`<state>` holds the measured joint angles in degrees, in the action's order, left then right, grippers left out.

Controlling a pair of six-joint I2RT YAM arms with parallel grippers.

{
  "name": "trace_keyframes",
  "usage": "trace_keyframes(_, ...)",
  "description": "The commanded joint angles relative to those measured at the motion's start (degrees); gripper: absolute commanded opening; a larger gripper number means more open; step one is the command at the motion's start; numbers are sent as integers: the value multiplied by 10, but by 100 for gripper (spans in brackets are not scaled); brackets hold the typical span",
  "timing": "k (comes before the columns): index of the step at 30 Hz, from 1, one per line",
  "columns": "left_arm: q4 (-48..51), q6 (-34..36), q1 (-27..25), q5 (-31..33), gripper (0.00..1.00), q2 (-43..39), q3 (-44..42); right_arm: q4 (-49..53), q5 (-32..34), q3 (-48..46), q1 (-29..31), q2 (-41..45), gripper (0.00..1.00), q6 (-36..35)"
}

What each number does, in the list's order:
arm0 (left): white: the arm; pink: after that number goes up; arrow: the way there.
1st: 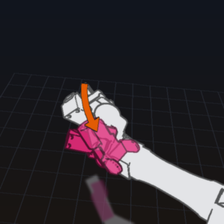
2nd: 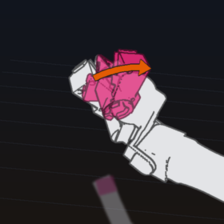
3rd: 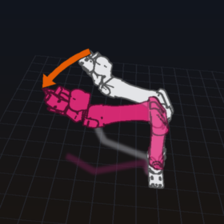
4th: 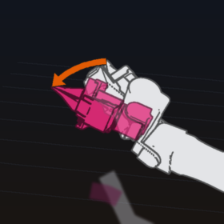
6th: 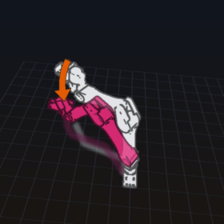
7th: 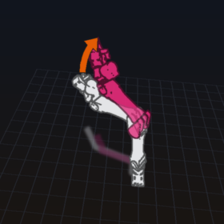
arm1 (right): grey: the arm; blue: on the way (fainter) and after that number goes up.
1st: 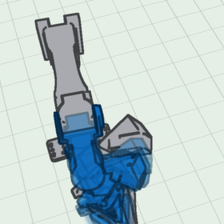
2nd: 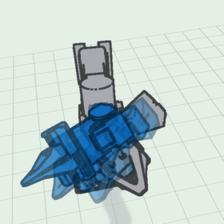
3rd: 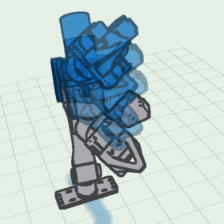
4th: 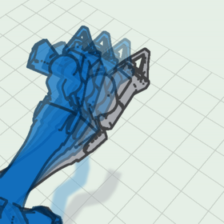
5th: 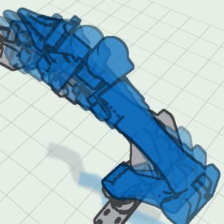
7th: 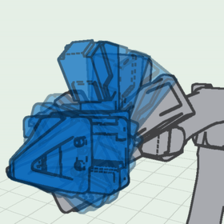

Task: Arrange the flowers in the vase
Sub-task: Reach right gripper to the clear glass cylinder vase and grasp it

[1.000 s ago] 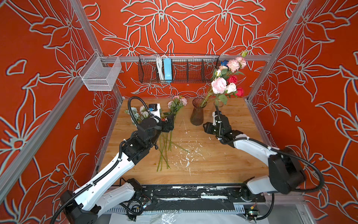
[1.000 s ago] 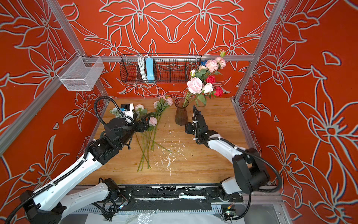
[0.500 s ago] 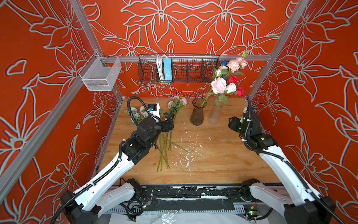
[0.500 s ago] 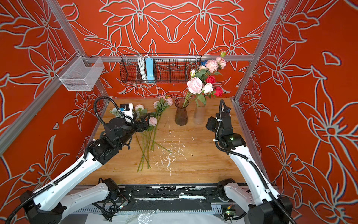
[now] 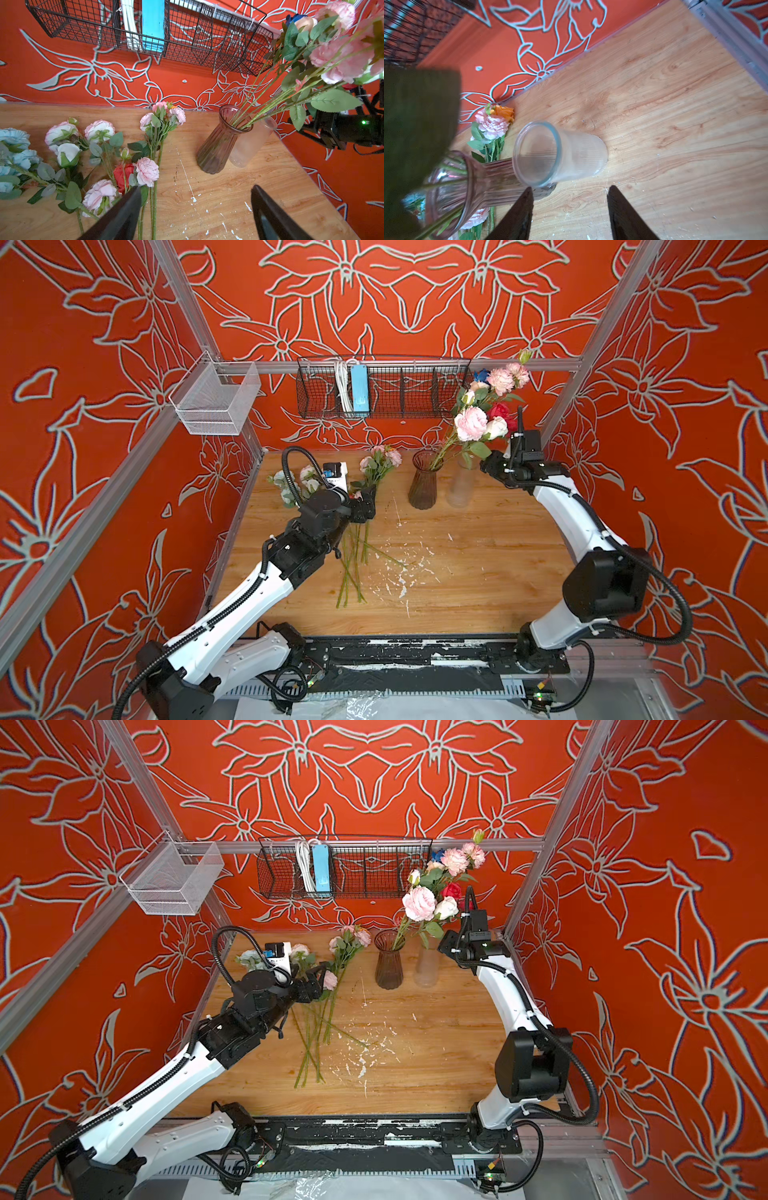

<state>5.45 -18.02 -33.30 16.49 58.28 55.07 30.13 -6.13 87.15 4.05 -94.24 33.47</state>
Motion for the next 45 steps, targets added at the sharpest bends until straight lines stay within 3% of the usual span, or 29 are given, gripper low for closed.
trace_keyframes(1, -3, -5, 4, -4, 83, -1, 2, 21, -26, 42, -3, -26, 57, -4)
trace_keyframes(10, -4, -5, 6, -6, 83, -2, 3, 26, -21, 88, -4, -93, 52, -11)
trace_keyframes(20, -3, -3, 7, -6, 83, -6, 2, 50, -24, 142, -4, -156, 39, -14)
trace_keyframes(33, -4, 2, 8, -2, 83, -12, 2, 45, -22, 128, -4, -138, 14, -36)
trace_keyframes(45, -4, 1, 9, -2, 83, -12, 2, 59, -22, 130, -3, -104, 0, -47)
